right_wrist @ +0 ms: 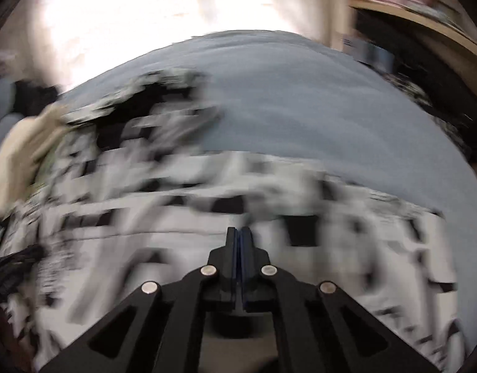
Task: Fold large clothes
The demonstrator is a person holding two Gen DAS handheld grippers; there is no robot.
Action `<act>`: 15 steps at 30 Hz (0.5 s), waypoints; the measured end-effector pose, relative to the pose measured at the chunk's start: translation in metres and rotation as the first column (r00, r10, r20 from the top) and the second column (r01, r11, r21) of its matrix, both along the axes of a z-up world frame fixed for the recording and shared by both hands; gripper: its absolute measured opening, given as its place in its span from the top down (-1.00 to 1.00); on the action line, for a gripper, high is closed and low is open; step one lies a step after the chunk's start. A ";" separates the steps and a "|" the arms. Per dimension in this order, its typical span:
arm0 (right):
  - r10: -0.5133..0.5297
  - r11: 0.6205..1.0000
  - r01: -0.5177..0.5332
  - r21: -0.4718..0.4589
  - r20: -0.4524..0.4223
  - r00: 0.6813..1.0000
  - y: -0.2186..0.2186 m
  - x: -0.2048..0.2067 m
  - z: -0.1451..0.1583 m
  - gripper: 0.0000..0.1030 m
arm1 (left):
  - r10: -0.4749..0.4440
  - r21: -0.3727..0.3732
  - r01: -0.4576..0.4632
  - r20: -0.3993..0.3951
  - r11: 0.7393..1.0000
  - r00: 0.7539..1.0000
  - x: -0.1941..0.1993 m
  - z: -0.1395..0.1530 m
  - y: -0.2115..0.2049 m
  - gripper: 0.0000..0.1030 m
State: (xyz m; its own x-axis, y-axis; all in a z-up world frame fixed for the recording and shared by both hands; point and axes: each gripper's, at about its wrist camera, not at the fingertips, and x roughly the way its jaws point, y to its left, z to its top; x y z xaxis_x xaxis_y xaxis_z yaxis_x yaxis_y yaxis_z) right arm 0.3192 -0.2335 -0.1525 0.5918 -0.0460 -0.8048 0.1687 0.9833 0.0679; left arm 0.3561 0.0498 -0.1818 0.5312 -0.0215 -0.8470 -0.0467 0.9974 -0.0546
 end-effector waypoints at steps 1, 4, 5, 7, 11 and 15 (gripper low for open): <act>-0.018 1.000 0.018 0.016 0.006 1.000 -0.017 -0.002 -0.001 1.00 | 0.005 0.006 -0.005 0.014 1.000 1.000 0.002 0.000 0.004 0.80; -0.045 0.999 0.044 0.030 0.004 0.999 -0.060 -0.007 -0.005 1.00 | 0.001 0.044 -0.003 0.052 0.999 0.999 0.008 -0.003 0.010 0.80; -0.036 0.996 0.035 0.084 0.005 0.999 -0.069 -0.009 -0.005 1.00 | -0.003 0.044 0.000 0.059 0.999 0.998 0.010 -0.004 0.013 0.80; -0.062 0.998 0.062 -0.011 0.005 0.998 -0.071 -0.010 0.001 1.00 | 0.001 0.040 -0.004 0.064 0.999 0.998 0.013 -0.005 0.017 0.80; -0.064 0.998 0.064 -0.025 -0.027 0.998 -0.074 -0.004 -0.002 1.00 | 0.005 0.043 -0.008 0.072 0.999 0.997 0.015 -0.005 0.020 0.80; -0.063 0.996 0.060 -0.063 -0.040 0.997 -0.069 -0.003 -0.001 1.00 | -0.002 0.053 -0.002 0.064 0.999 0.998 0.016 -0.005 0.021 0.80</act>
